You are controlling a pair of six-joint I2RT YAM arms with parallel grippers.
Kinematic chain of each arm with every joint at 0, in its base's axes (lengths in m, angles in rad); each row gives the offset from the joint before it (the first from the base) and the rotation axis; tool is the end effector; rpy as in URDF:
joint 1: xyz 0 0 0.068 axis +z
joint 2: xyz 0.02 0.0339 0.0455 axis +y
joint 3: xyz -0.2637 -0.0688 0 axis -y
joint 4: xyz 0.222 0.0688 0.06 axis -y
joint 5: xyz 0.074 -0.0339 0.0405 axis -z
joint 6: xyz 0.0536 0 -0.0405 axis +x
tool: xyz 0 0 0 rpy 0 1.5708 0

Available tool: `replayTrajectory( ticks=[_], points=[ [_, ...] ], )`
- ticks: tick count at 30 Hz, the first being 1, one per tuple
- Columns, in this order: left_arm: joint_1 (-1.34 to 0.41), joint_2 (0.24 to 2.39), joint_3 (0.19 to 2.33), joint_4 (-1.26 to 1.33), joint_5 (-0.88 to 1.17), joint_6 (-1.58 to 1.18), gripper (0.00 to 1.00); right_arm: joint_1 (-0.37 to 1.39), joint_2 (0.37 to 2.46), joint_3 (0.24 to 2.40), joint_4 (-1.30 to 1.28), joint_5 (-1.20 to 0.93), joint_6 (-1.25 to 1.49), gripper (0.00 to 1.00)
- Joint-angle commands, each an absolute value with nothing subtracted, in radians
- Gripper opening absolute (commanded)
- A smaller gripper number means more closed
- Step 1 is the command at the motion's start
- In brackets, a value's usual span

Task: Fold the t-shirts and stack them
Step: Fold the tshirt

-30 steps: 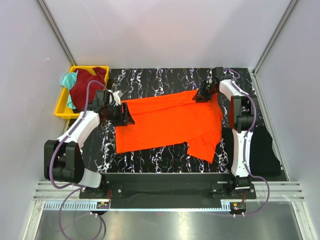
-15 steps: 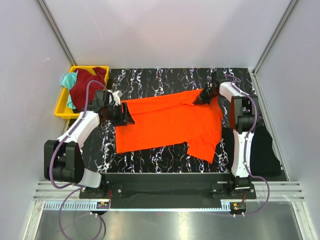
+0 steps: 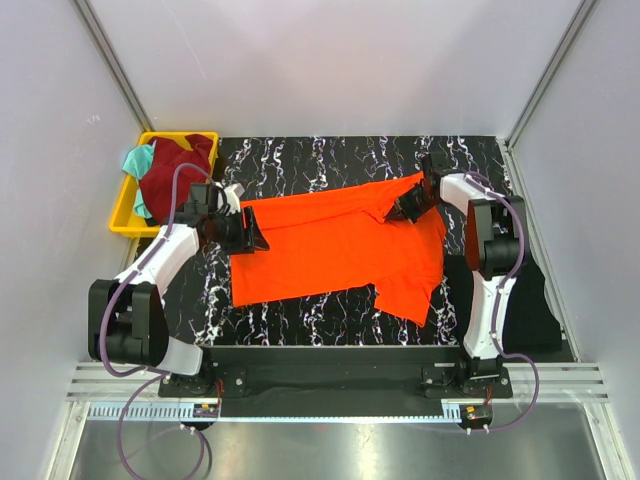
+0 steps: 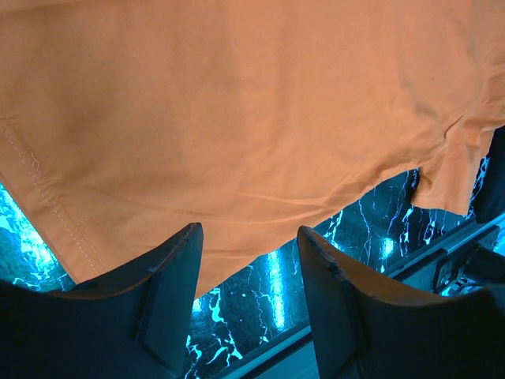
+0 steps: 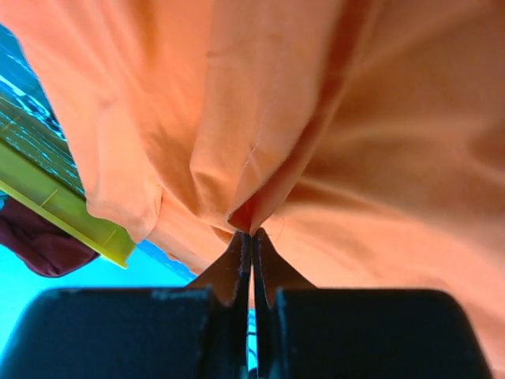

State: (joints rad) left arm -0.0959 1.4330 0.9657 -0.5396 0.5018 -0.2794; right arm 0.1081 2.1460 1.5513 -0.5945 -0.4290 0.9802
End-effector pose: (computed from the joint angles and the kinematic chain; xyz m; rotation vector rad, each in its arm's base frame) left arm 0.2699 -0.0519 0.2260 -0.0455 2.5796 -0.7869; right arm 0.4218 0.0682 0.1462 1.1223 2.6996 0.8365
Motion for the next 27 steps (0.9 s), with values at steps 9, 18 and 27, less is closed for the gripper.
replayTrajectory(
  ticks=[9,18,27],
  points=[
    [-0.086,1.404,0.939,-0.486,0.543,-0.268,0.57,0.16,2.049,1.382,-0.5,-0.382,1.221,0.0],
    [-0.083,1.417,0.962,-0.483,0.543,-0.27,0.57,0.161,1.938,1.31,-0.462,-0.347,1.088,0.37],
    [-0.081,1.483,1.049,-0.505,0.575,-0.316,0.57,0.12,1.801,1.422,-0.543,-0.152,0.618,0.62]
  ],
)
